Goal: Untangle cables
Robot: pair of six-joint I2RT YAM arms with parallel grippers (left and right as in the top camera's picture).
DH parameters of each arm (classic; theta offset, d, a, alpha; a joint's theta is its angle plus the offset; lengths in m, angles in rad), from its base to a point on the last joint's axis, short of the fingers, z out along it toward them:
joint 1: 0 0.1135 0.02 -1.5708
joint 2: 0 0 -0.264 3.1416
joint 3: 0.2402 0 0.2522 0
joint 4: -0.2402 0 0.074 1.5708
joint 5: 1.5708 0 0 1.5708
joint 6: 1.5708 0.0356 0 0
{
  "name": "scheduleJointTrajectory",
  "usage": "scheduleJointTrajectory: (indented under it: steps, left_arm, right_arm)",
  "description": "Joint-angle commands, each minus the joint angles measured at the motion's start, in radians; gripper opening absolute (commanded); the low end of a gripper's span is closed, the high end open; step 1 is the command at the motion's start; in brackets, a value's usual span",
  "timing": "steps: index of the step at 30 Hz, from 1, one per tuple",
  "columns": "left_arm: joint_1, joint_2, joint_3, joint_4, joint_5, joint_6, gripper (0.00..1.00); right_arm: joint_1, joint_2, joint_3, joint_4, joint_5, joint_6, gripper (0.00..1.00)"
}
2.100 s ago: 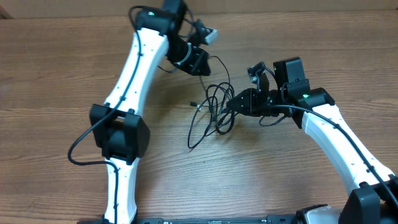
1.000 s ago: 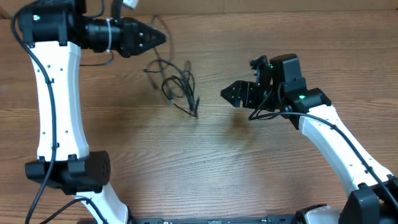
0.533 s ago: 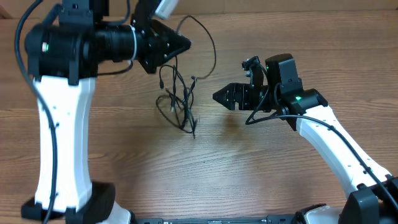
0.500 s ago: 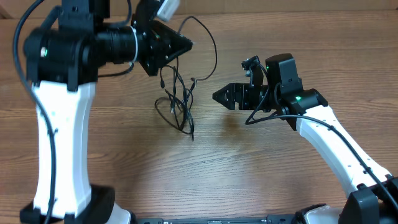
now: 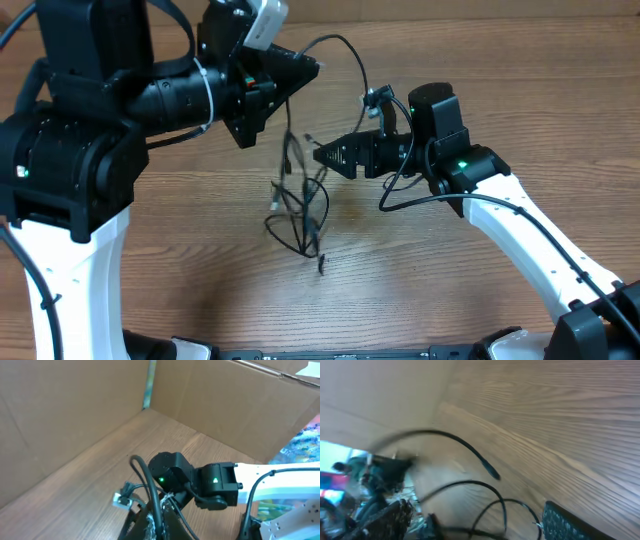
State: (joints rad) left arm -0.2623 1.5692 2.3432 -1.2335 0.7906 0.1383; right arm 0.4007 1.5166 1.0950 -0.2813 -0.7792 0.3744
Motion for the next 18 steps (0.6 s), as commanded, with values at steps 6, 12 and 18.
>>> scheduleJointTrajectory:
  steps: [6, 12, 18]
  left_arm:
    - [-0.007, 0.006, 0.011, 0.069, -0.054, -0.024, 0.04]
    - [-0.007, 0.007, 0.011, 0.114, -0.106, -0.042, 0.04]
    - [-0.007, 0.008, 0.011, 0.121, -0.14, -0.056, 0.04]
  right_arm:
    - [0.013, 0.0, 0.006, -0.047, -0.051, 0.044, 0.76]
    - [0.014, 0.0, 0.005, -0.221, -0.026, 0.042, 0.71]
    - [0.02, 0.0, 0.005, -0.335, -0.026, 0.04, 0.68]
